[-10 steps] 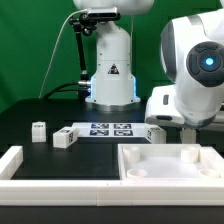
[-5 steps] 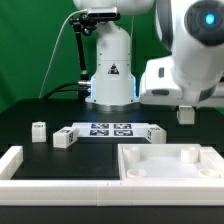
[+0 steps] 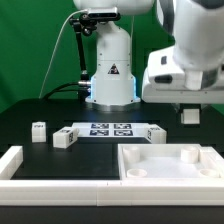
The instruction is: Assemble one leg
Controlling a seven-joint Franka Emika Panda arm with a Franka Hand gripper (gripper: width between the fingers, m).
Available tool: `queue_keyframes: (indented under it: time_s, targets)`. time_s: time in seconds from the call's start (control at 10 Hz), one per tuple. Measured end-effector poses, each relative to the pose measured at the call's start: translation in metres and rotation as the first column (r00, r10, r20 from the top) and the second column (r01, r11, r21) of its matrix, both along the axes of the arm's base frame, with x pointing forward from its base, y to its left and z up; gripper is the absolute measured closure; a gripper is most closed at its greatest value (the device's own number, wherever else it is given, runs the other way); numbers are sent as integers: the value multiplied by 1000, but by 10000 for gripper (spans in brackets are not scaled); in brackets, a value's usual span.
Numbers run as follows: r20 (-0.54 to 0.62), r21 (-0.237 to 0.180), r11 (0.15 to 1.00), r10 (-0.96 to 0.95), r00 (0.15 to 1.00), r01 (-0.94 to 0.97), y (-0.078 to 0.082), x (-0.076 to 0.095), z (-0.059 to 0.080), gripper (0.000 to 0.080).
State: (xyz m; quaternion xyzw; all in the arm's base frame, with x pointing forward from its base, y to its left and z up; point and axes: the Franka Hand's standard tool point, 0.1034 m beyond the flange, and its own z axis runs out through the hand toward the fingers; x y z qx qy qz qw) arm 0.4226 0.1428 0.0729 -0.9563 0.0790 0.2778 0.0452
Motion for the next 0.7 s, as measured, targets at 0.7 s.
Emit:
queue_keyframes:
  time_s: [0.7]
  targets:
    - [541,-50,998,69,838,-49,-22,55,34,512]
